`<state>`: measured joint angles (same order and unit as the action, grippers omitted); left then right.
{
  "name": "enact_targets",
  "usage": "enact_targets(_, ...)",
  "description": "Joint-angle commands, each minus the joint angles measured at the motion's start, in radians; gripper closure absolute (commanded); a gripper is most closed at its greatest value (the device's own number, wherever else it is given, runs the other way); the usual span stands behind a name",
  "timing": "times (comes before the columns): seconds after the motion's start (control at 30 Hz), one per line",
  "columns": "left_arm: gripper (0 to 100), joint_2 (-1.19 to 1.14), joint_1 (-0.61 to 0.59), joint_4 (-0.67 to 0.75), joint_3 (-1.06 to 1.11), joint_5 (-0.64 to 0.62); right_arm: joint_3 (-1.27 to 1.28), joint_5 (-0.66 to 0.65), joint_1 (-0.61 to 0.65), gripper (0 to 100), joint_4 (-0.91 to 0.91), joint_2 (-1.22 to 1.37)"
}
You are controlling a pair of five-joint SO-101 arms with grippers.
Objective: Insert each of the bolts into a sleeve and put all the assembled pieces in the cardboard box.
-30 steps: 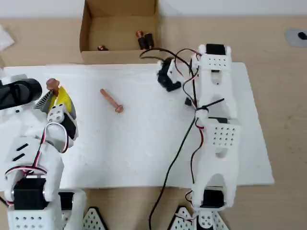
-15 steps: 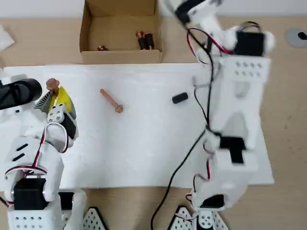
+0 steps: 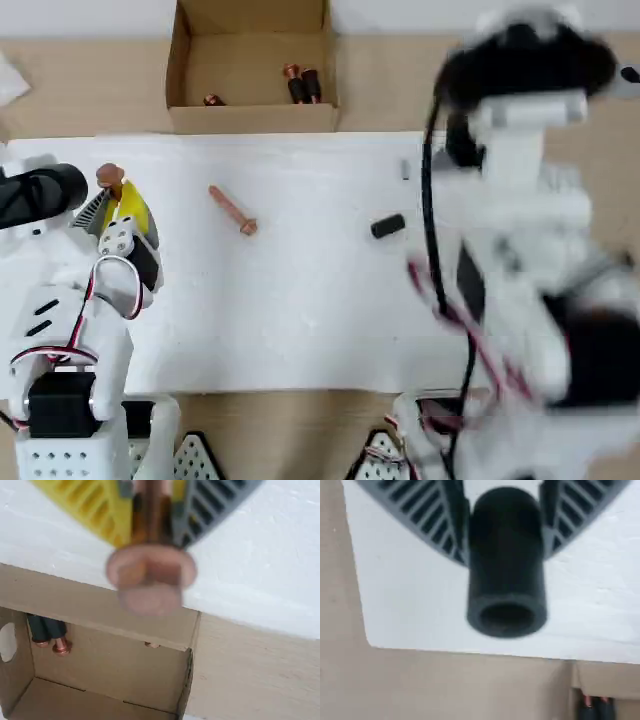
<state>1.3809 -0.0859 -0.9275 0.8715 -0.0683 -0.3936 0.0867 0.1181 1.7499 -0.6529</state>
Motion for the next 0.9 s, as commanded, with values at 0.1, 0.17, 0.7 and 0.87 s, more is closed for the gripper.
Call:
enact_targets(0.1, 100, 0.005, 0.074, 0.009, -0.081, 0.008, 0.44, -0.087, 0.015, 98.8, -0.219, -0.196)
enact_targets(0.17, 100, 0.005, 0.129, 0.009, -0.104, 0.035, 0.584, -0.118, 0.015, 98.8, -0.307, -0.262)
enact_targets(0.7, 100, -0.024, 0.275, 0.058, -0.196, 0.075, 1.589, -0.095, 0.018, 98.9, -0.895, -1.182)
enact_targets(0.87, 100, -0.153, 0.379, 0.149, -0.278, 0.078, 1.687, 0.014, 0.097, 98.9, -0.951, -1.242)
